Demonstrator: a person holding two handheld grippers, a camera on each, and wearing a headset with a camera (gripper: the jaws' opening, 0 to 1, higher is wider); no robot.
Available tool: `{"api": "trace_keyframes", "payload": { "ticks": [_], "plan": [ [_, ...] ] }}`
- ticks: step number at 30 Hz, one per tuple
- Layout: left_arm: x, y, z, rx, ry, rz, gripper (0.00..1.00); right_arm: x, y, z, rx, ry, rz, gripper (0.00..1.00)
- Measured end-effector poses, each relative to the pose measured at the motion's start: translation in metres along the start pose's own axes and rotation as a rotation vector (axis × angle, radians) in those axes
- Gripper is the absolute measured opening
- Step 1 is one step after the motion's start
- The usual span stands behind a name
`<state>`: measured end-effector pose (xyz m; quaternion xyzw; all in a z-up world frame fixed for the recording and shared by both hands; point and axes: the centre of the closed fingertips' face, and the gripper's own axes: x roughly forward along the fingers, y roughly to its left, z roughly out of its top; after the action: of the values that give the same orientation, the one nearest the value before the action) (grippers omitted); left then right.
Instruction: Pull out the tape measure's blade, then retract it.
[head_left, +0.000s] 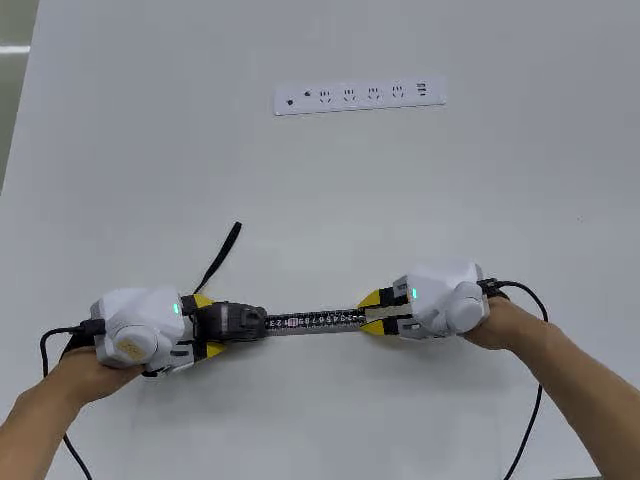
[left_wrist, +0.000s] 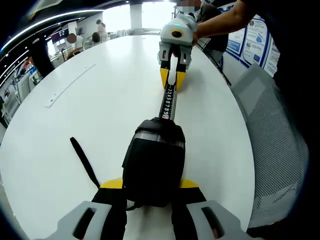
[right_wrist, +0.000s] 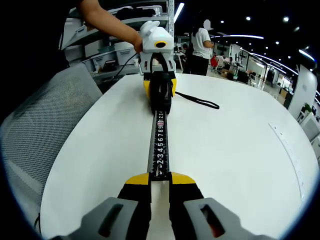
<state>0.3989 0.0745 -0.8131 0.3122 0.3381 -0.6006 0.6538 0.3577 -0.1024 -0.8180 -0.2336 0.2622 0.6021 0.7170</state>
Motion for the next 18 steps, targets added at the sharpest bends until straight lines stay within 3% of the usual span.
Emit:
{"api": "trace_keyframes", "payload": {
  "ticks": [18],
  "plan": [
    [0.001,0.000,-0.001,0.005,0.006,0.000,0.31,-0.014,0.000,-0.015,0.014,0.015,-0.009,0.10]
  ]
}}
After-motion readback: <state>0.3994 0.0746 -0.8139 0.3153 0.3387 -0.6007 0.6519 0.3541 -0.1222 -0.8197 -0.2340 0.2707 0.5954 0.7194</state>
